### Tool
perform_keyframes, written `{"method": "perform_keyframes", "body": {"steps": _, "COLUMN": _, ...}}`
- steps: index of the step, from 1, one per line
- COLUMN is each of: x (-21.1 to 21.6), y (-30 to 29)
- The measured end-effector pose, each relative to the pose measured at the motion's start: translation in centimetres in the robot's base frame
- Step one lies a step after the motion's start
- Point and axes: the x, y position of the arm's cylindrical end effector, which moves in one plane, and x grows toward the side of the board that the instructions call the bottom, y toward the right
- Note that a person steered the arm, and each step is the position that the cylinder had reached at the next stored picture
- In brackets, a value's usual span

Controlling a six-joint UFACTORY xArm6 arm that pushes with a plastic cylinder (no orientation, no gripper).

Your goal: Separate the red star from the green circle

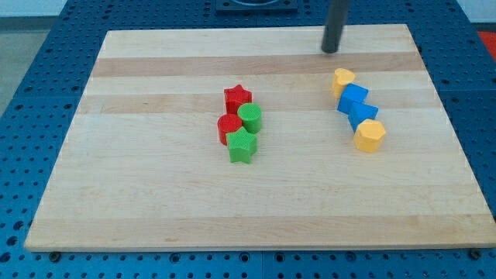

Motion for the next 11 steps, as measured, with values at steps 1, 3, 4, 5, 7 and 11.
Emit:
{"method": "perform_keyframes", "body": {"steps": 1, "x": 2.3, "y": -3.6}}
{"method": "perform_keyframes", "body": {"steps": 3, "x": 10.2, "y": -3.7}}
{"method": "perform_keyframes", "body": {"steps": 4, "x": 12.6, "y": -6.4}}
{"method": "perform_keyframes", "body": {"steps": 5, "x": 12.8, "y": -12.7}}
{"method": "perform_keyframes", "body": {"steps": 7, "x": 12.8, "y": -26.1}}
{"method": "perform_keyframes", "body": {"steps": 11, "x": 20.6, "y": -31.1}}
